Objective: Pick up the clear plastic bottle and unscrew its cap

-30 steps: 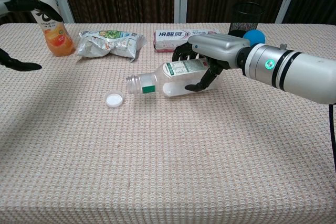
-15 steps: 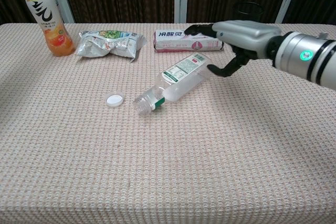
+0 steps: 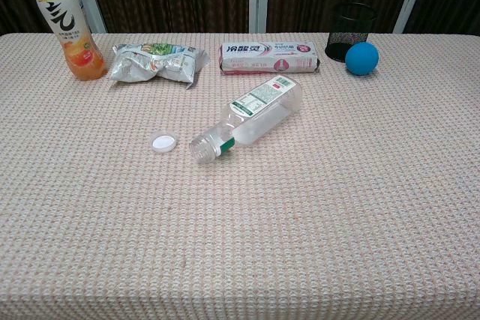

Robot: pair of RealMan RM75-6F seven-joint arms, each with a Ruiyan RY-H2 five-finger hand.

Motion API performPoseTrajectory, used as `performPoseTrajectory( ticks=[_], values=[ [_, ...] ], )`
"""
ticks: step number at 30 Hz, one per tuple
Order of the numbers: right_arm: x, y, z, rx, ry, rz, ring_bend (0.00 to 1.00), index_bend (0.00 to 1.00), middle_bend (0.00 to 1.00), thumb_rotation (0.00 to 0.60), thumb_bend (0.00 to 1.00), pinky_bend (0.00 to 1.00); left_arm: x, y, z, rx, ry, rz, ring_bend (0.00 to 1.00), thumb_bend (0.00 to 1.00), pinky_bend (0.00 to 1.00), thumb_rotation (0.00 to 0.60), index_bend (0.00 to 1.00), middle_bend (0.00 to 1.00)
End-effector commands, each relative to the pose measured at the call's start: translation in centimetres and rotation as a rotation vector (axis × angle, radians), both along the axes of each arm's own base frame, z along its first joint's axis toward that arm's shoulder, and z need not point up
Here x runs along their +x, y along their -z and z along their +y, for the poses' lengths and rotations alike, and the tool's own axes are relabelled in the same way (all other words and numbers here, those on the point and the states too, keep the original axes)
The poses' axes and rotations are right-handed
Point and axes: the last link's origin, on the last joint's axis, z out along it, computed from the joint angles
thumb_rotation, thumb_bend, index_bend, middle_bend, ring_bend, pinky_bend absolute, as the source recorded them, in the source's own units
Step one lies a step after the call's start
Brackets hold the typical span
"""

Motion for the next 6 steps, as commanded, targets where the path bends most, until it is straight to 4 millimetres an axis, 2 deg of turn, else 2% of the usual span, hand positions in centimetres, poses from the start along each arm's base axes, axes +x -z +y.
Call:
performPoseTrajectory(
  ticks=[1,6],
  values=[
    [-1.2,-1.3,2.8,-0.013,0.039,-0.038,0.00,0.02,0.09,0.600,0.42,0.00,0.5,0.1,-2.2,-0.018,-0.008,-0.044,0.03,0.17,0.02,0.600,0.21,0.15],
    [-1.5,-1.6,4.3,0.020,0.057,-0.056,0.00,0.01,0.09,0.600,0.43,0.00,1.0,0.4,-3.9,0.019,0.003,-0.039,0.03,0.17,0.02,0.600,0.21,0.15]
  ],
)
